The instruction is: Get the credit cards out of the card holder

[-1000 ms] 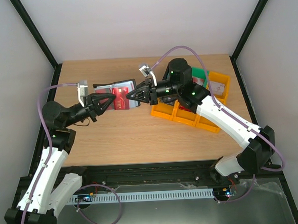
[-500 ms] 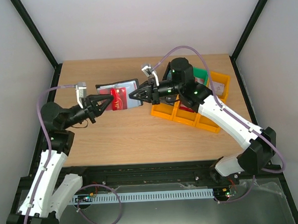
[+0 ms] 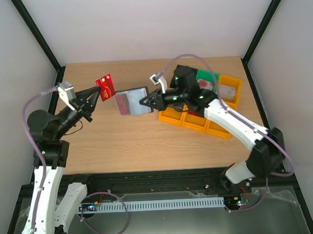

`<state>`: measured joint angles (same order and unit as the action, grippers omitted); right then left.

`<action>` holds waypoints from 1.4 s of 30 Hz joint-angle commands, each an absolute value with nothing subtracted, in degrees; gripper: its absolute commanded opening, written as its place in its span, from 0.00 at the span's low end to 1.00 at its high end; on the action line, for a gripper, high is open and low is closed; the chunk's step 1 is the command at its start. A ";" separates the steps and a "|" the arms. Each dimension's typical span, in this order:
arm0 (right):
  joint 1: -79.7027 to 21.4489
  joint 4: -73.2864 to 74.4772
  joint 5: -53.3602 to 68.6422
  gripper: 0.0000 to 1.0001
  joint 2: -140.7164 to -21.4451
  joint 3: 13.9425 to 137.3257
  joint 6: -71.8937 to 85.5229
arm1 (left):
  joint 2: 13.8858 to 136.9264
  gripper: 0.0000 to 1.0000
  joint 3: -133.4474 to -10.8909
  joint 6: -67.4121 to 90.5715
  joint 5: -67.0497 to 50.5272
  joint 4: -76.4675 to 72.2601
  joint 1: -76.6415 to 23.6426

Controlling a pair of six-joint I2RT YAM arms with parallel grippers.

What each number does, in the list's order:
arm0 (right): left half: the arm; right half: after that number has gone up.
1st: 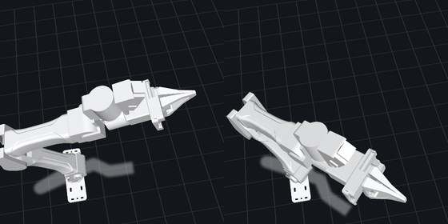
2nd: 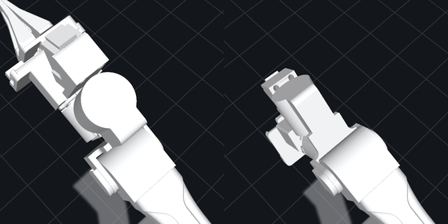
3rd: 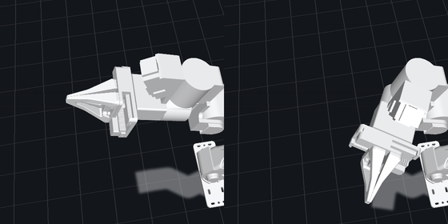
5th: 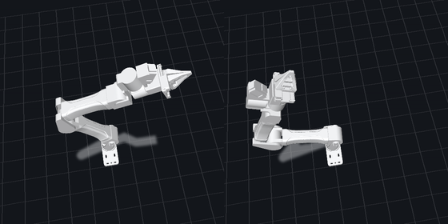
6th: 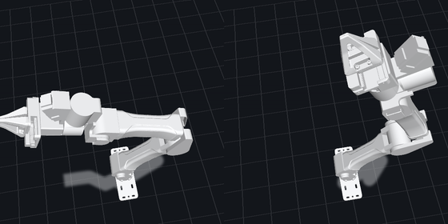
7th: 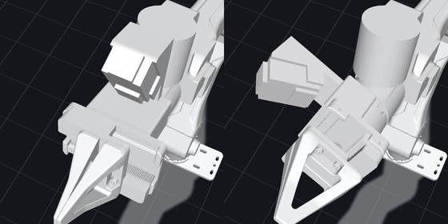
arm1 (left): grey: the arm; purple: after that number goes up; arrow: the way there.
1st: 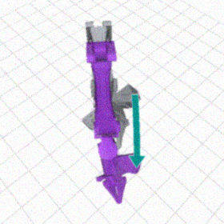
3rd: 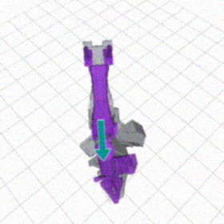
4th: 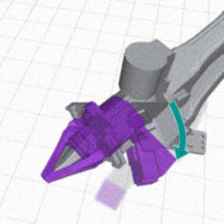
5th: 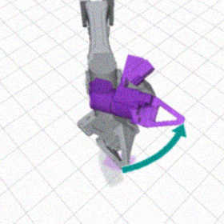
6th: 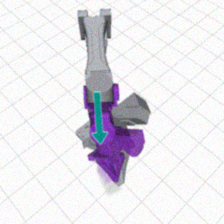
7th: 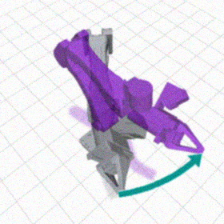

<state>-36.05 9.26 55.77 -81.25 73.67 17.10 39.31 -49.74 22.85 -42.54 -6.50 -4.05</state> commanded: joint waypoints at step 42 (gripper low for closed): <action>-48.99 -42.41 42.11 0.91 -79.24 70.92 47.30 | 38.97 0.02 -55.96 42.52 -50.19 -29.62 -2.92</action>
